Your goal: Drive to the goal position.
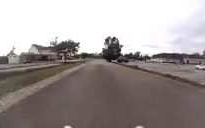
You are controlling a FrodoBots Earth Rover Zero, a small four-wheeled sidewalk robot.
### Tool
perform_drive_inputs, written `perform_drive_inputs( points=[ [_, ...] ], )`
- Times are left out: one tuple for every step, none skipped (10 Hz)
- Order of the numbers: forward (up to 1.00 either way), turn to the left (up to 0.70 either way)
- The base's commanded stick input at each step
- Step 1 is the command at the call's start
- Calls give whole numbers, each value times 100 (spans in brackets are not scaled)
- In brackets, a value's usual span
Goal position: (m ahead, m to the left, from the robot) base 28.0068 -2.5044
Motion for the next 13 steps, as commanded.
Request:
perform_drive_inputs(
  points=[
    [70, 0],
    [70, 0],
    [70, 0],
    [70, 0],
    [70, 0],
    [70, 0],
    [70, 0],
    [70, 0],
    [70, 12],
    [70, 35],
    [70, 35],
    [70, 7],
    [70, 0]
  ],
)
